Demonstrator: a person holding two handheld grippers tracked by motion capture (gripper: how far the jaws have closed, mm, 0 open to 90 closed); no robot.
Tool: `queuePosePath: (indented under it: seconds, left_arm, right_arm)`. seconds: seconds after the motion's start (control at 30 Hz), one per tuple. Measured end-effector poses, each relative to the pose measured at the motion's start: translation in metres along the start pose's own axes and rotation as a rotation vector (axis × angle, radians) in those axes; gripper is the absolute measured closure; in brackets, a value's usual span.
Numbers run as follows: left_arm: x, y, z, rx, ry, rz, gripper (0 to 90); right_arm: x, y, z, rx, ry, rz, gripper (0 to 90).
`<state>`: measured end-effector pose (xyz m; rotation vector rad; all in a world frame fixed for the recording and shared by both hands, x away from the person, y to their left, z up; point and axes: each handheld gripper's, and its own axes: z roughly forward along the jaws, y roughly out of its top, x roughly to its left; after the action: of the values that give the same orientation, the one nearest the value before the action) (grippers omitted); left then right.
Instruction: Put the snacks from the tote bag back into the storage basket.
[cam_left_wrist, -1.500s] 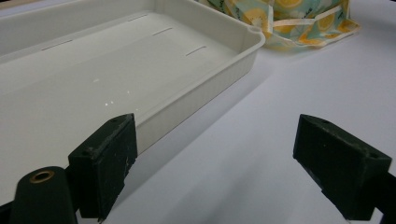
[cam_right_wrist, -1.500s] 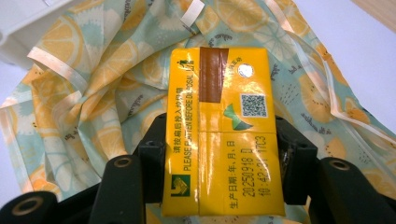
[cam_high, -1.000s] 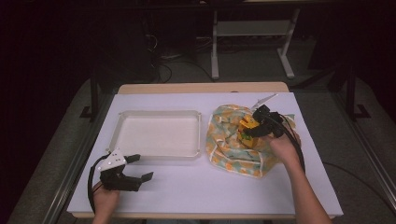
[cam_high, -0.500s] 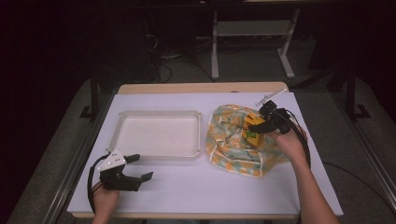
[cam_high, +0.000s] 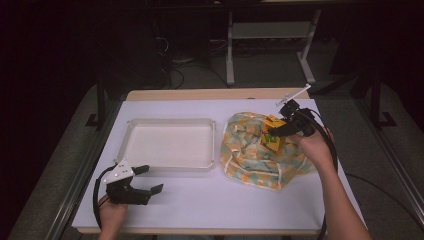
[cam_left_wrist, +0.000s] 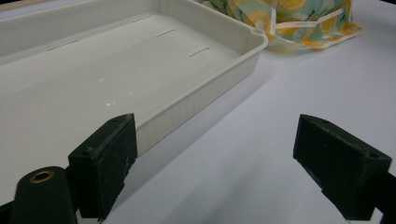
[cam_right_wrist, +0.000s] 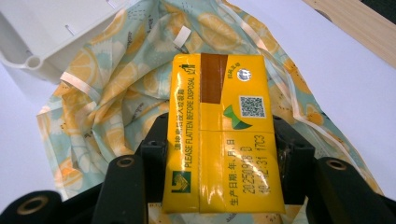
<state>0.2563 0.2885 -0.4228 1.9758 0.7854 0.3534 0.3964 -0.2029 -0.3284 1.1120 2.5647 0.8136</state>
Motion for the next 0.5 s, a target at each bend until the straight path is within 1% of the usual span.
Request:
queuePosePath:
  seconds: [0.13,0.2,0.27,0.47,0.5]
  left_arm:
    - [0.0002,-0.0001,-0.0003,-0.002,0.003,-0.003,13.4]
    - [0.0003,-0.0001,-0.0007,-0.004,0.005,-0.006,13.5]
    - [0.0004,-0.0001,-0.001,-0.006,0.004,-0.008,13.5]
    - [0.0004,-0.0001,-0.0013,-0.005,0.005,-0.01,13.5]
    - [0.0004,-0.0002,-0.0013,-0.006,0.005,-0.01,13.5]
  right_arm:
    - [0.0,0.0033,-0.0048,0.0,-0.004,-0.011,48.9]
    - [0.0004,0.0047,-0.0064,0.002,0.002,-0.013,48.9]
    - [0.0009,0.006,-0.0072,-0.001,0.01,-0.026,48.9]
    - [0.0041,0.0088,-0.0089,-0.004,0.029,-0.032,48.9]
    - [0.0054,0.0107,-0.0094,-0.006,0.034,-0.043,48.9]
